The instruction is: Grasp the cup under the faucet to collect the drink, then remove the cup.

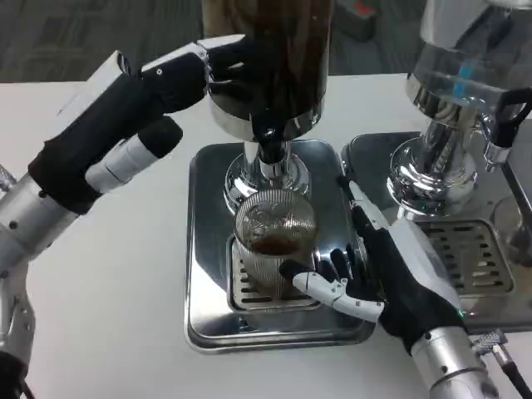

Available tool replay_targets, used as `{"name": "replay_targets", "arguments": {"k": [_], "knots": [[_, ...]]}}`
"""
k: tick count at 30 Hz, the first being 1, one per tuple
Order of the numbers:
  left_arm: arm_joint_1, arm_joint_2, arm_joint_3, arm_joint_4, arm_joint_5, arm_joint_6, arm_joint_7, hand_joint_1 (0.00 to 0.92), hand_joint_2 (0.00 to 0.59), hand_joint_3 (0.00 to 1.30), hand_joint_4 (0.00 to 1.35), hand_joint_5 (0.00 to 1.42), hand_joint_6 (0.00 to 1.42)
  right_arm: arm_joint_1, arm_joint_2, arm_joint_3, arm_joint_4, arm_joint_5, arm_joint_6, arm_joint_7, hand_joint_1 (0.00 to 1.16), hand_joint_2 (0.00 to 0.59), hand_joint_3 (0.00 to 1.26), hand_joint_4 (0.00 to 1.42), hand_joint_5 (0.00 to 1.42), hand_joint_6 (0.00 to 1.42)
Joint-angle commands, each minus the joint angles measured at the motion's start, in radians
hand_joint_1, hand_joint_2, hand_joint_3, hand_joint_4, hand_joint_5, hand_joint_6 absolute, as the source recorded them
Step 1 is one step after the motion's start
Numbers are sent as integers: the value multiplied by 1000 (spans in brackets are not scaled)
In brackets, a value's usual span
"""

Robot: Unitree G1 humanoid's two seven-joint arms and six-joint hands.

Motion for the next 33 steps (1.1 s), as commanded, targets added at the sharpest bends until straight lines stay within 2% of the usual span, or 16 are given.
{"name": "replay_targets", "arguments": {"k": [1, 9, 15, 33], "knots": [[87, -3, 44, -54, -24, 24, 25, 0, 126, 278, 269, 300, 394, 5, -4, 0, -7, -7, -5, -18, 462, 179, 0, 0, 0, 80], [220, 3, 102, -106, -13, 42, 74, 0, 131, 304, 324, 351, 434, -8, -11, 0, -5, -11, -1, -12, 439, 173, 0, 0, 0, 80], [275, 4, 117, -109, 0, 57, 98, 0, 133, 316, 336, 363, 440, -24, -20, -1, 2, -5, 3, -1, 418, 174, 0, 0, 0, 80], [312, 12, 126, -24, 64, 52, 120, 0, 126, 333, 356, 365, 448, -51, -33, 3, 27, 19, -9, 19, 351, 103, 0, 0, 0, 80]]}}
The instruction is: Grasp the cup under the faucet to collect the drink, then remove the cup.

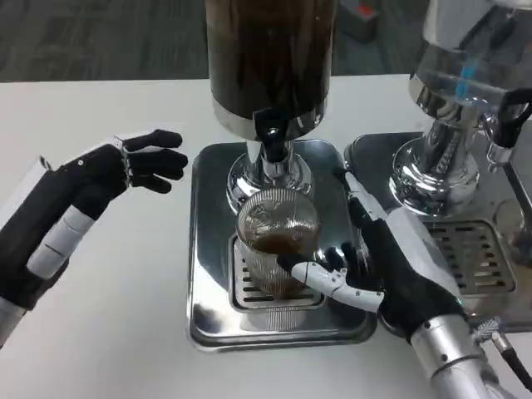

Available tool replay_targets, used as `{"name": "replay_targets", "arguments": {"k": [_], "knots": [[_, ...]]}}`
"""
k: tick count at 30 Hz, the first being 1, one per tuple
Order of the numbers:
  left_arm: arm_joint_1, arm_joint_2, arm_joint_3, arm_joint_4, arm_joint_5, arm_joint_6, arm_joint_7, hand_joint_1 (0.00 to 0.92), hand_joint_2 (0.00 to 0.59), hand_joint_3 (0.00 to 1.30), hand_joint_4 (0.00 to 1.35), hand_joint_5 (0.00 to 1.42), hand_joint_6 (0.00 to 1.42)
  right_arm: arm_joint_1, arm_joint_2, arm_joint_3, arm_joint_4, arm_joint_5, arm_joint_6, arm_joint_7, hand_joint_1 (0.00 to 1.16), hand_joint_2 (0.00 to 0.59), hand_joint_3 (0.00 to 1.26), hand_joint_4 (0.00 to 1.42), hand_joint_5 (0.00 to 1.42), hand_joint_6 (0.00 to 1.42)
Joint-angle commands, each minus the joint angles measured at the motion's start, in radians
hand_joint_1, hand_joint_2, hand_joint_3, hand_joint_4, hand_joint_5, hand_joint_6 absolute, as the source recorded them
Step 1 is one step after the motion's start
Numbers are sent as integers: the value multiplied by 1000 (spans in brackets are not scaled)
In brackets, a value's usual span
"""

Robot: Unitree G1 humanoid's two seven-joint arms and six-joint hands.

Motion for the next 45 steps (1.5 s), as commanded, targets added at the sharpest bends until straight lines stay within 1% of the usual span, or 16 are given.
{"name": "replay_targets", "arguments": {"k": [1, 6, 10, 18, 20, 26, 28, 33, 37, 45], "knots": [[8, 10, 4, 26, 16, -1, 8, 0, 126, 334, 356, 365, 448, -8, -5, -1, 12, 16, -10, 6, 349, 102, 0, 0, 0, 80], [1, 10, -1, 58, 28, -5, 8, 0, 126, 338, 357, 365, 449, -7, -15, 0, 16, 32, -20, 9, 331, 106, 0, 0, 0, 80], [-3, 9, -4, 73, 32, -7, 8, 0, 126, 342, 357, 365, 451, -8, -20, 1, 20, 40, -26, 14, 299, 86, 0, 0, 0, 80], [-5, 8, -3, 94, 43, -7, 8, 0, 130, 349, 357, 367, 452, -16, -28, 4, 35, 43, -43, 17, 293, 80, 0, 0, 0, 80], [-5, 8, -2, 97, 44, -6, 6, 0, 135, 357, 366, 375, 453, -19, -29, 4, 44, 45, -52, 14, 287, 67, 0, 0, 0, 80], [-11, 10, -6, 105, 50, -7, 2, 0, 138, 369, 384, 381, 453, -39, -27, -14, 118, 85, -146, -9, 275, 69, 0, 0, 0, 80], [-13, 11, -7, 106, 50, -6, 0, 0, 140, 370, 385, 381, 453, -54, -23, -23, 150, 104, -176, -11, 256, 74, 0, 0, 0, 82], [-15, 18, -7, 106, 51, -4, -3, 0, 142, 373, 386, 381, 453, -74, -11, -43, 213, 136, -244, -29, 251, 75, 0, 0, 0, 103], [-13, 26, -6, 105, 49, 0, -7, 0, 143, 375, 386, 393, 453, -81, -1, -53, 247, 154, -285, -38, 249, 75, 0, 0, 0, 116], [-16, 42, -7, 104, 48, 7, -11, 0, 143, 393, 387, 397, 453, -108, 13, -59, 306, 189, -339, -32, 225, 64, 0, 0, 0, 136]]}}
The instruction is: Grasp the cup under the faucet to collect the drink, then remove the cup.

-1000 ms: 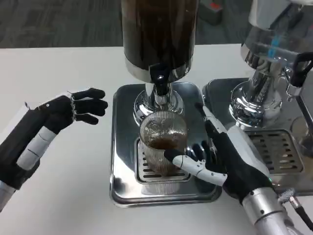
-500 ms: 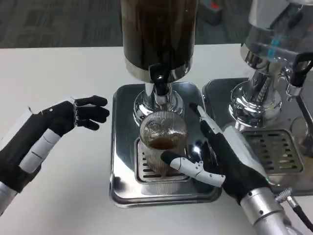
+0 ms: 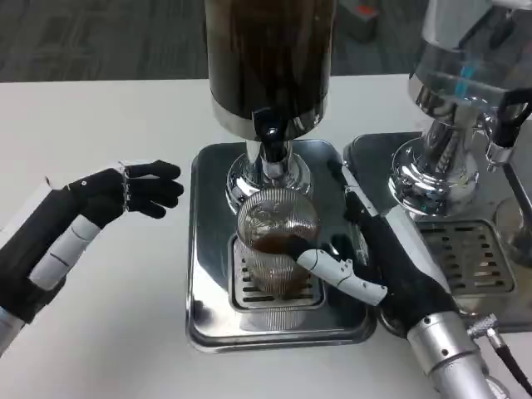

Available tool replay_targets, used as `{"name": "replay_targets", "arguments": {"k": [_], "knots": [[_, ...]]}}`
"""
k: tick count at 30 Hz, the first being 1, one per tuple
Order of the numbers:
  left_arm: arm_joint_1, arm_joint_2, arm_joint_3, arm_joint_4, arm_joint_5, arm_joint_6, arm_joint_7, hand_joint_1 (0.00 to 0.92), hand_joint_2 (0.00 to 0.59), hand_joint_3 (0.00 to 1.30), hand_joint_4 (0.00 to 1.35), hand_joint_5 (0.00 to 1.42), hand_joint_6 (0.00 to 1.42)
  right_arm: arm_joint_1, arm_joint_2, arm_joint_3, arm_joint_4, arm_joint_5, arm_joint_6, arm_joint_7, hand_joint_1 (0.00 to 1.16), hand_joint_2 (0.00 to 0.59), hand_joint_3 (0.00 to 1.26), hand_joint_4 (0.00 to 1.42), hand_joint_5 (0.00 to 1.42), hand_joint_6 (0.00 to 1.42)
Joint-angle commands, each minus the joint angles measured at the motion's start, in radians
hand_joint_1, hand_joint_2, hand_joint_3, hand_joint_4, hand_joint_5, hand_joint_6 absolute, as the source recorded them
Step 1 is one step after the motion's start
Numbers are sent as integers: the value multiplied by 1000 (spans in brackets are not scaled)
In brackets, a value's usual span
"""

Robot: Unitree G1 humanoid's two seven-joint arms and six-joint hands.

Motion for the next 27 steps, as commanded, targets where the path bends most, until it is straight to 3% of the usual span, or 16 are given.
{"name": "replay_targets", "arguments": {"k": [1, 12, 27], "knots": [[-6, 24, -3, 3, 6, 9, -10, 0, 143, 394, 387, 397, 453, -25, 11, -8, 37, 21, -50, -8, 224, 63, 0, 0, 0, 147], [6, 48, 1, -11, 1, 21, -12, 0, 144, 406, 401, 397, 470, -28, 32, -14, 59, 48, -91, -4, 241, 74, 0, 0, 3, 181], [18, 68, 5, -28, -3, 33, -12, 0, 145, 407, 402, 397, 476, -4, 48, -2, 23, 69, -91, 23, 291, 90, 0, 0, 71, 226]]}}
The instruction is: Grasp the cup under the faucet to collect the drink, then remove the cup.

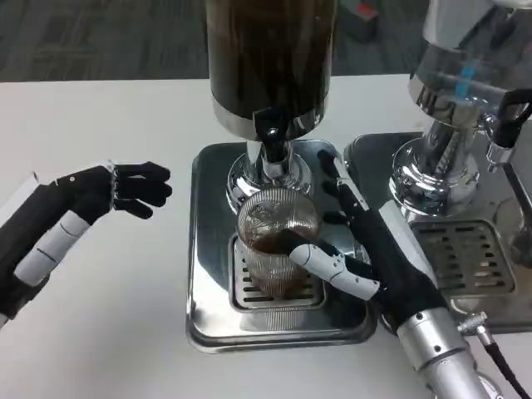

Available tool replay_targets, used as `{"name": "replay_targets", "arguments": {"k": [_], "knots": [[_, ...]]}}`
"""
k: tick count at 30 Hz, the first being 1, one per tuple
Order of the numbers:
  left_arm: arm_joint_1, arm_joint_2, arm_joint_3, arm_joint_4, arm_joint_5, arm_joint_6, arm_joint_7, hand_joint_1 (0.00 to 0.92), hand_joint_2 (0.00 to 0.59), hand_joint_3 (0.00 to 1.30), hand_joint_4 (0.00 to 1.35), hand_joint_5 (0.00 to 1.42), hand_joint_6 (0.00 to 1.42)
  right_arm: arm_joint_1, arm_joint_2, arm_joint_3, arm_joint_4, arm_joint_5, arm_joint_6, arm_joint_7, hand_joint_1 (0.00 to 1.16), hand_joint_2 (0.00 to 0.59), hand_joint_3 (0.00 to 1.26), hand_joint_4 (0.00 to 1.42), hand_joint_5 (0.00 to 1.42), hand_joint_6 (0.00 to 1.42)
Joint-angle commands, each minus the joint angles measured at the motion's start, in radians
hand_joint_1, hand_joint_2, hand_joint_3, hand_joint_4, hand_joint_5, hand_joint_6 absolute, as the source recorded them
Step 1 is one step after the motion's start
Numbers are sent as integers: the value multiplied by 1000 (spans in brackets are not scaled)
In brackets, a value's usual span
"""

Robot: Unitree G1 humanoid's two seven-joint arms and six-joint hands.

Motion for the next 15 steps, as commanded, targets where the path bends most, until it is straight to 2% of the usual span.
{"name": "replay_targets", "arguments": {"k": [1, 6, 15], "knots": [[17, 16, 3, -15, -2, 14, -10, 0, 145, 407, 402, 397, 476, 25, 8, 3, -35, 12, -14, 7, 291, 90, 0, 0, 74, 226], [17, 14, 2, -17, 0, 16, -7, 0, 145, 407, 402, 397, 476, 44, 9, 1, -57, 15, -8, 14, 298, 102, 0, 8, 98, 241], [14, 16, 0, -11, 3, 18, -10, 0, 145, 407, 402, 397, 476, 71, 16, 0, -86, 25, 4, 34, 319, 103, 19, 119, 191, 304]]}}
